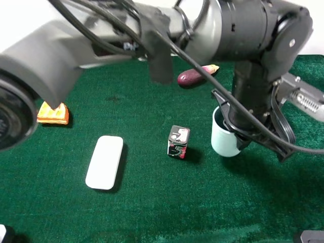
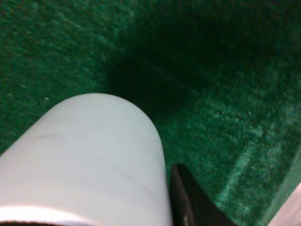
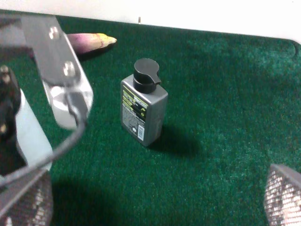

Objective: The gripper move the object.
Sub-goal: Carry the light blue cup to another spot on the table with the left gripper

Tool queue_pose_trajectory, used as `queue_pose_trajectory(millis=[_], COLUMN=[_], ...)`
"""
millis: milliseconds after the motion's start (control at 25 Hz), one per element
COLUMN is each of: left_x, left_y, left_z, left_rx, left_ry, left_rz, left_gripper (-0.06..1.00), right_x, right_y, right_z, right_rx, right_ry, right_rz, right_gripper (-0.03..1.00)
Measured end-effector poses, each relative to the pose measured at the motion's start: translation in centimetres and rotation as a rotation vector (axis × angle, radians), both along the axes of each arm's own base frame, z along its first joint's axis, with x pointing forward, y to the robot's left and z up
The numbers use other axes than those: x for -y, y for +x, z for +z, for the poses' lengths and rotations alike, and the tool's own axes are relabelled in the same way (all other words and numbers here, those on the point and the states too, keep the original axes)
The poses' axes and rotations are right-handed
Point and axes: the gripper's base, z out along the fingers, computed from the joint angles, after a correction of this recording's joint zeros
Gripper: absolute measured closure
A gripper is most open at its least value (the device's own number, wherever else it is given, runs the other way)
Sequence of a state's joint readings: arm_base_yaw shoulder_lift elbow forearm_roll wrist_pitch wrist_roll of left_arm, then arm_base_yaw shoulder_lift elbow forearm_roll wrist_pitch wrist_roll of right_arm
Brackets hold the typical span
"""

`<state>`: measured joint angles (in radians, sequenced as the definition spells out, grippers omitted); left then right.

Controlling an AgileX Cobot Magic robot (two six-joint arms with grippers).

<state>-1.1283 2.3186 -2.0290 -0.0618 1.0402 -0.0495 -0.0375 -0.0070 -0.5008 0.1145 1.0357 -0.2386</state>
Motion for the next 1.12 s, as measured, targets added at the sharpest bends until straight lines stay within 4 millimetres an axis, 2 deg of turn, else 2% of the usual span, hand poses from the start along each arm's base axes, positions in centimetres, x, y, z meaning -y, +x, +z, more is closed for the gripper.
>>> queue_pose_trajectory(millis=[360, 840, 960, 1120], left_x=[0.1, 0.2, 0.2, 0.2], left_y=[-0.6, -0.5, -0.5, -0.5], left_z=[-2.7, -4.9, -4.9, -4.9], left_rx=[-0.043, -0.057, -0.055, -0.049], left_ry=[0.091, 0.132, 0.132, 0.133], left_rz=[-0.017, -0.018, -0.018, -0.020], left_gripper=[0.87, 0.86, 0.81, 0.64], right_x=[0.0, 0.0, 0.0, 0.0], right_y=[0.0, 0.0, 0.0, 0.0], right_z=[0.0, 0.0, 0.0, 0.0], right_rx=[0.000, 0.000, 0.000, 0.000], right_ry=[0.000, 0.000, 0.000, 0.000], right_rz=[0.000, 0.000, 0.000, 0.000], right_gripper=[0.29, 0.29, 0.29, 0.29])
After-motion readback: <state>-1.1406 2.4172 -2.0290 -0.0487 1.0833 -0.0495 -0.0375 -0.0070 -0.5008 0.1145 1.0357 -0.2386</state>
